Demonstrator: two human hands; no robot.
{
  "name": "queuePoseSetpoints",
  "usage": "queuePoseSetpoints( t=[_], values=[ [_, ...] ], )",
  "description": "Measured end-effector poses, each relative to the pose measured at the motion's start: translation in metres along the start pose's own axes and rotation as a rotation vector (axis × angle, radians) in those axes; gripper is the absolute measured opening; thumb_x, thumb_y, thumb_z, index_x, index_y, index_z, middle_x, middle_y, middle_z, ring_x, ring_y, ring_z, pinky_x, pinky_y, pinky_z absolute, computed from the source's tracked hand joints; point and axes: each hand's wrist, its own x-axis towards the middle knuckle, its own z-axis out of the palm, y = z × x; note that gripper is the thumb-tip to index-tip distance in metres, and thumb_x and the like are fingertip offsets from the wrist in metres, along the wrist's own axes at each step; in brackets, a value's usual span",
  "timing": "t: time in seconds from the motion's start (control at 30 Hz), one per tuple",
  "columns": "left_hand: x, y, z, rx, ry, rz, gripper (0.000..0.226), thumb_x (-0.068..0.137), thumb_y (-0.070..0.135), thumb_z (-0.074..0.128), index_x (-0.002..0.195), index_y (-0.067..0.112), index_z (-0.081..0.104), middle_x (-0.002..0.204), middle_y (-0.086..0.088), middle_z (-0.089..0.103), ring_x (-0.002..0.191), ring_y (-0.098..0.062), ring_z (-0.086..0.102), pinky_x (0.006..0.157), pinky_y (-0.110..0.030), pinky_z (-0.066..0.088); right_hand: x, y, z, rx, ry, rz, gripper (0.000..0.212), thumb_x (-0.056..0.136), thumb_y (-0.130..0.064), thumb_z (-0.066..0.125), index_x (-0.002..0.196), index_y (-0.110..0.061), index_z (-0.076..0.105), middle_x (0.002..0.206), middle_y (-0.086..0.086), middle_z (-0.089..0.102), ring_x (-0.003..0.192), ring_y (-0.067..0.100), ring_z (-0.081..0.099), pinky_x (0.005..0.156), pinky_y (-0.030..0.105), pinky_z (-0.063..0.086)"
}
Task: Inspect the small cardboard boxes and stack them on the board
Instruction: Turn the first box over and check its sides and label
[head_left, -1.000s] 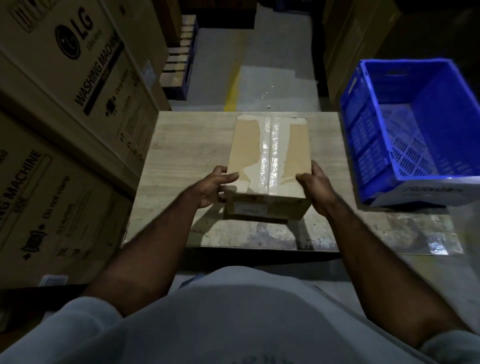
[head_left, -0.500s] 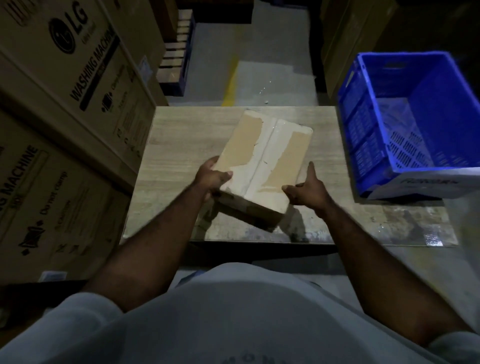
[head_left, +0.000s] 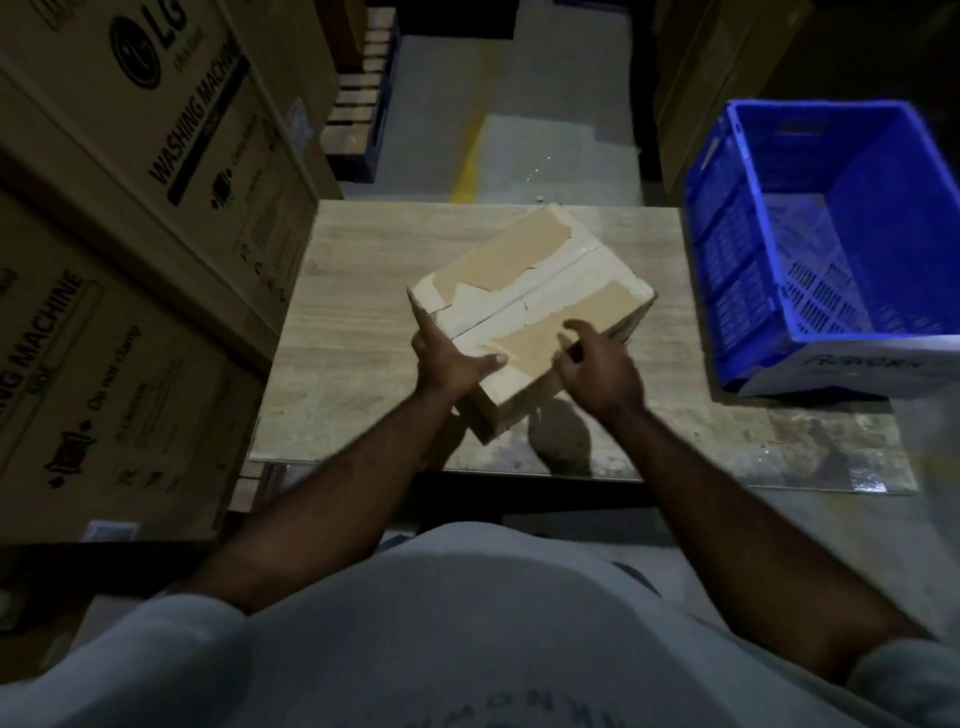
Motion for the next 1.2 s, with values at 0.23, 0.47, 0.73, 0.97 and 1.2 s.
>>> queuePoseSetpoints(
  t=[0.23, 0.47, 0.73, 0.97, 1.2],
  values=[
    [-0.004, -0.002, -0.001, 0.199, -0.093, 0.043, 0.133, 0.076, 0.046, 0.088, 0.163, 0.021, -0.010, 0.164, -0.019, 0.026, 0.141, -0.038, 0.042, 0.104, -0.036, 0.043, 0.059, 0.020, -0.038, -0.218, -0.093, 0.196, 0.056, 0.090, -0.044, 0.075, 0.133, -0.020, 0.050, 0.154, 0.016, 0.029, 0.144, 0.040, 0.025, 0.106, 0.055, 0.045],
    [0.014, -0.002, -0.028, 0.227, -0.143, 0.076, 0.123, 0.068, 0.041, 0.093, 0.161, 0.027, 0.014, 0.146, -0.008, 0.057, 0.126, -0.032, 0.058, 0.103, -0.041, 0.051, 0.047, 0.026, -0.045, -0.252, -0.017, 0.264, 0.067, 0.088, -0.056, 0.073, 0.135, -0.017, 0.045, 0.140, 0.020, 0.041, 0.132, 0.041, 0.036, 0.093, 0.049, 0.047],
    [0.002, 0.020, -0.046, 0.641, -0.344, 0.389, 0.082, 0.088, 0.046, 0.077, 0.155, 0.015, 0.039, 0.168, -0.014, 0.022, 0.155, -0.030, 0.021, 0.122, -0.046, 0.022, -0.016, 0.030, -0.020, -0.186, 0.022, 0.342, 0.058, 0.096, -0.056, 0.062, 0.126, -0.009, 0.046, 0.122, 0.020, 0.059, 0.110, 0.041, 0.061, 0.084, 0.049, 0.056],
    [-0.024, -0.006, -0.043, 0.763, -0.256, 0.374, 0.070, 0.091, 0.068, 0.057, 0.146, 0.027, 0.040, 0.169, -0.012, 0.011, 0.151, -0.046, 0.014, 0.114, -0.059, 0.034, -0.032, 0.026, -0.029, -0.146, 0.003, 0.337, 0.043, 0.098, -0.049, 0.064, 0.119, -0.013, 0.053, 0.119, 0.015, 0.062, 0.105, 0.037, 0.062, 0.079, 0.040, 0.050],
    [-0.048, -0.016, -0.055, 0.759, -0.275, 0.286, 0.068, 0.096, 0.056, 0.060, 0.150, 0.025, 0.033, 0.170, -0.010, -0.001, 0.146, -0.046, 0.018, 0.106, -0.056, 0.041, -0.042, 0.019, -0.024, -0.364, 0.076, 0.259, 0.050, 0.095, -0.055, 0.058, 0.118, -0.010, 0.058, 0.118, 0.017, 0.060, 0.107, 0.038, 0.058, 0.085, 0.049, 0.055]
  ],
)
